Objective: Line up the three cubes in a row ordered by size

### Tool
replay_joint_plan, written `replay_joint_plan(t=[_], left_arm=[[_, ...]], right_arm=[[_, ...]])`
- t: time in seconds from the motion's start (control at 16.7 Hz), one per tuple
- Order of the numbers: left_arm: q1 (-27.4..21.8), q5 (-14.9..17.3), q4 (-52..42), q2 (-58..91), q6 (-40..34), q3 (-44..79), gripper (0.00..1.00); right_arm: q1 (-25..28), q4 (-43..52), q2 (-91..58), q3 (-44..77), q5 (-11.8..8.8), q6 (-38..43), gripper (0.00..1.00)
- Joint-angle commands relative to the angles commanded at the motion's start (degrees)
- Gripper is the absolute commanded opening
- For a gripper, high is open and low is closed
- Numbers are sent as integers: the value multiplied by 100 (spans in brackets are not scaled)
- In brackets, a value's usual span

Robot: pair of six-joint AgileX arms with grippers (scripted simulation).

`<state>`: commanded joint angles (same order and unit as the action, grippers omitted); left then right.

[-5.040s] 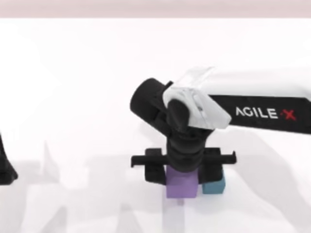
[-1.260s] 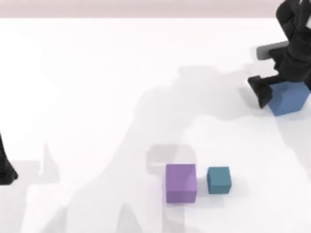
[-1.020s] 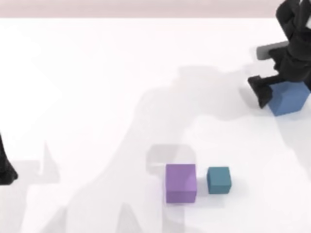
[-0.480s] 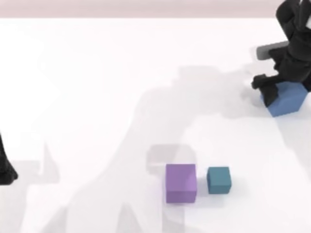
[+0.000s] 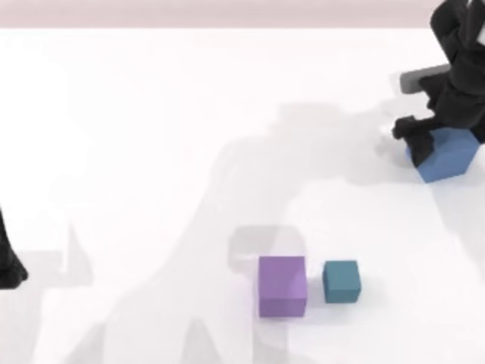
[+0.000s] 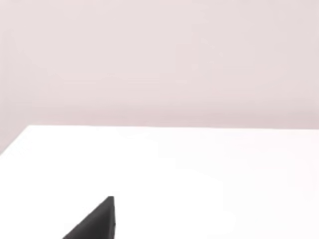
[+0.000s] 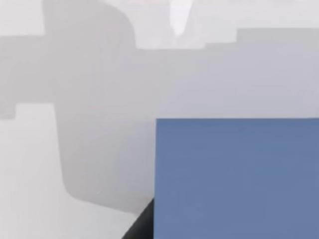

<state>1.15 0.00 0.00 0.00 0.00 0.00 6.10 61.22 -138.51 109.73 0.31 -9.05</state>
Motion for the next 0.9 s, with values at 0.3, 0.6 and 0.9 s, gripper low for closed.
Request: replay_joint_plan(t=[0.3,0.6,0.9], left_arm=[[0,0,0,0,0,0,100],[0,0,0,0,0,0,100],[0,0,0,0,0,0,100]], right_arm=[[4,35,53,27,-8,10,0],[42,884,180,708,-15,-5,0],[53,1421,306,1159,-10,0,0]])
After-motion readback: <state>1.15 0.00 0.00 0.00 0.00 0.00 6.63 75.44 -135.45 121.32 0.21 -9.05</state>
